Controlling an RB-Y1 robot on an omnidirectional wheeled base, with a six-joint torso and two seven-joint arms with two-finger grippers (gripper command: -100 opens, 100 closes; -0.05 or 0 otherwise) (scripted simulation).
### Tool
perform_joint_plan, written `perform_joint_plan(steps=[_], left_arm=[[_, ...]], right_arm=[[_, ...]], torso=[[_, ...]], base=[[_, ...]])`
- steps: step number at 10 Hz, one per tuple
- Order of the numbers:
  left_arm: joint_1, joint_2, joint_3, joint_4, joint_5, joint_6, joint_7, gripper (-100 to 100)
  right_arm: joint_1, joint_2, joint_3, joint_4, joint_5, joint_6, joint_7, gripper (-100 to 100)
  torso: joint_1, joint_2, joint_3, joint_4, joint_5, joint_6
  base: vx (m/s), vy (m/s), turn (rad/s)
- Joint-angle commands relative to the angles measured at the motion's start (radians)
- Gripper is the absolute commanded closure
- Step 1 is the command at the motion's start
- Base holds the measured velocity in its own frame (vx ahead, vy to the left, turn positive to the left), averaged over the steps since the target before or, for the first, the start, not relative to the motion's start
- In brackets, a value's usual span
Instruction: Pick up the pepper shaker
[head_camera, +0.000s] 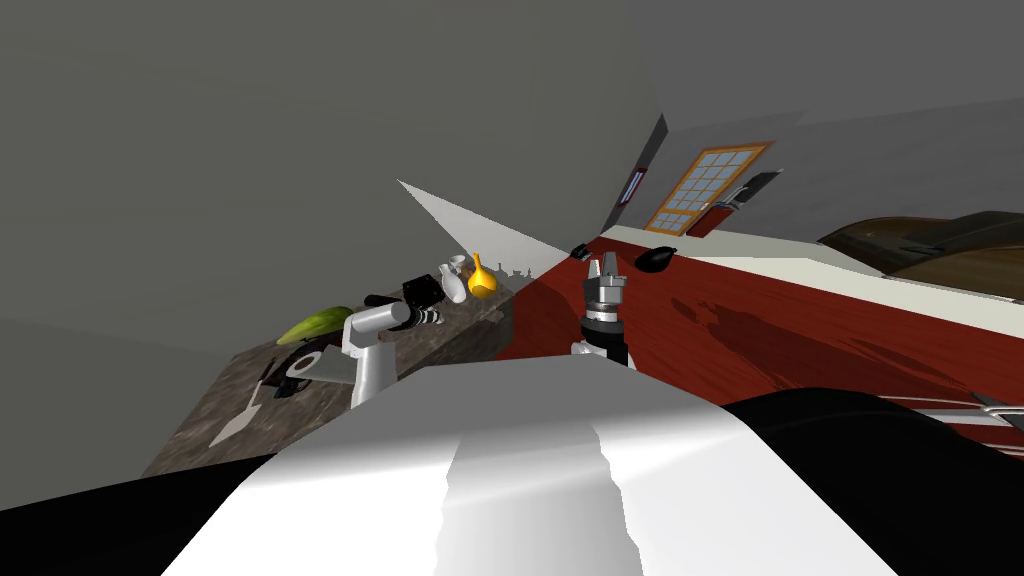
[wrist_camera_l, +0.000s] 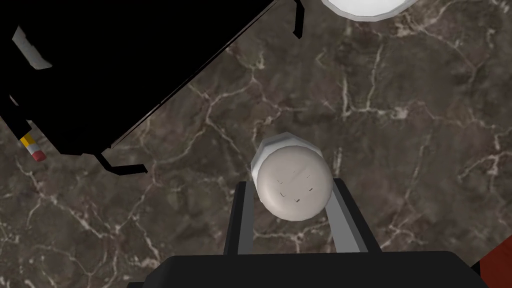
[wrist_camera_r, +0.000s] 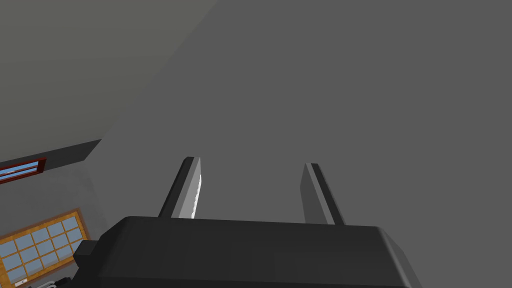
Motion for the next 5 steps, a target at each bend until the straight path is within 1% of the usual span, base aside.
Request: perform_joint_plan(steps=[1, 3, 4, 5], left_arm=[[-0.001, 0.007, 0.0, -0.028, 0.003, 0.029, 0.016, 100], [0.0, 0.016, 0.002, -0.063, 0.01, 0.065, 0.035, 100], [-0.001, 0.015, 0.003, -0.049, 0.01, 0.05, 0.026, 100], [-0.001, 0.016, 0.003, -0.052, 0.01, 0.054, 0.028, 0]], right_arm=[[0.0, 0.0, 0.0, 0.0, 0.0, 0.0, 0.0, 0], [0.0, 0.0, 0.0, 0.0, 0.0, 0.0, 0.0, 0], [0.0, 0.0, 0.0, 0.0, 0.0, 0.0, 0.0, 0], [0.0, 0.0, 0.0, 0.0, 0.0, 0.0, 0.0, 0]], torso=[[0.0, 0.0, 0.0, 0.0, 0.0, 0.0], [0.001, 0.003, 0.002, 0.001, 0.0, 0.0], [0.0, 0.003, 0.002, 0.001, 0.0, 0.0], [0.0, 0.002, 0.001, 0.001, 0.0, 0.0]], base=[[-0.025, 0.01, -0.022], [-0.035, 0.013, -0.024], [-0.014, 0.002, -0.002], [0.0, 0.0, 0.0]])
